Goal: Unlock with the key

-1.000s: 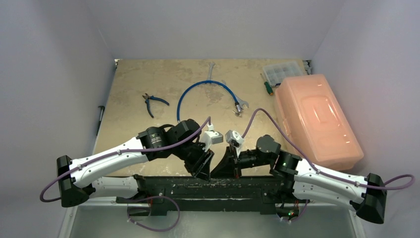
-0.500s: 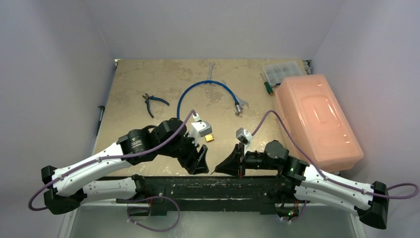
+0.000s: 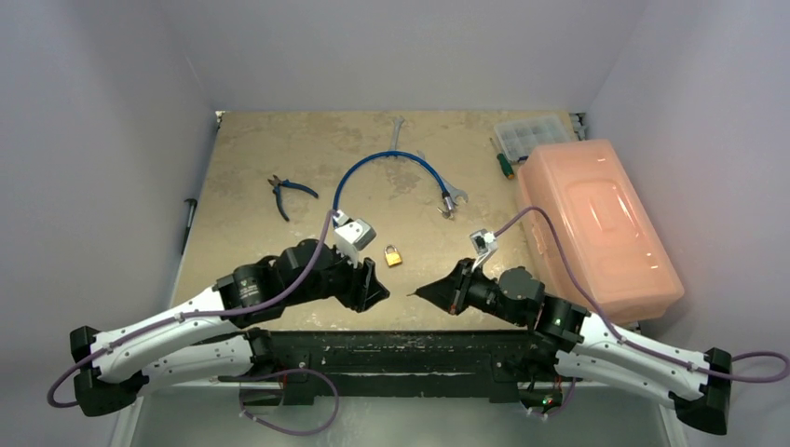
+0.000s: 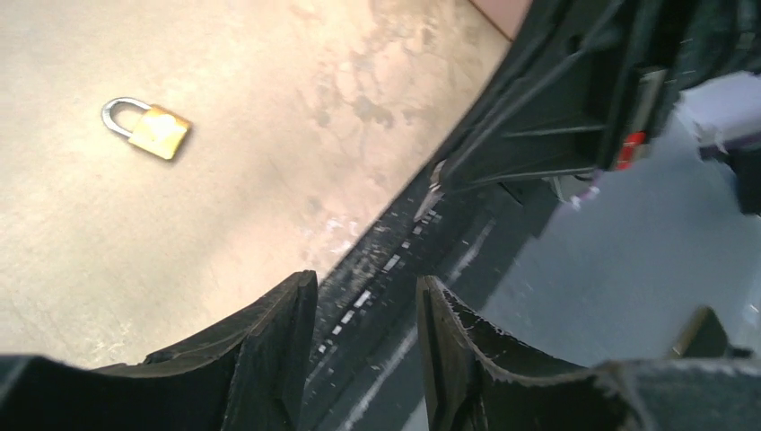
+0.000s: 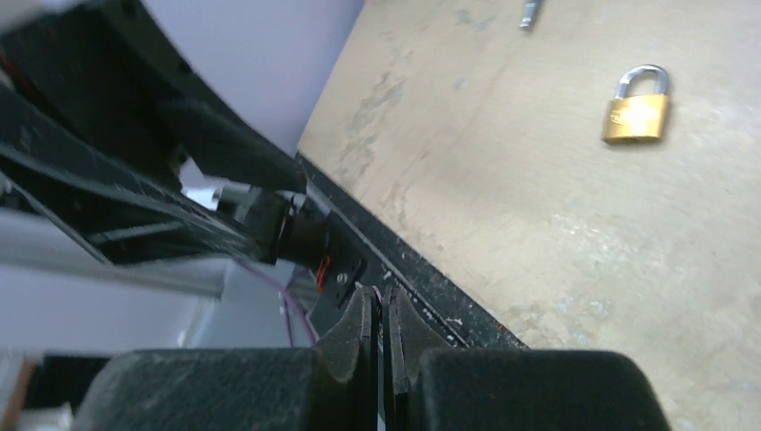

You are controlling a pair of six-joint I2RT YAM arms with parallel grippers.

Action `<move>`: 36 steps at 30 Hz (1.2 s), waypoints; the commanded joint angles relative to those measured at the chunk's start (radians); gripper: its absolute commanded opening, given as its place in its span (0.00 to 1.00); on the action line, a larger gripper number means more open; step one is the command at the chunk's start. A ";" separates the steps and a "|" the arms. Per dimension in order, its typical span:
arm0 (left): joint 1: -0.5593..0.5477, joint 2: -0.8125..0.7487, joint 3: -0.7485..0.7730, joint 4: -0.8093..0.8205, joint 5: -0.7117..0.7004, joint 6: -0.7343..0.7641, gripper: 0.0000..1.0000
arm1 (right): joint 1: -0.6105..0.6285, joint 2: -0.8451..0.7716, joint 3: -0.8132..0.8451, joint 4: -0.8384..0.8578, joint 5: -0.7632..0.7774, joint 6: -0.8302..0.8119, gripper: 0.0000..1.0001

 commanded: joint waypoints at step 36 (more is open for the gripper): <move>0.231 0.835 0.295 -0.014 -0.322 -0.374 0.90 | 0.003 -0.246 0.049 -0.643 0.638 0.587 0.00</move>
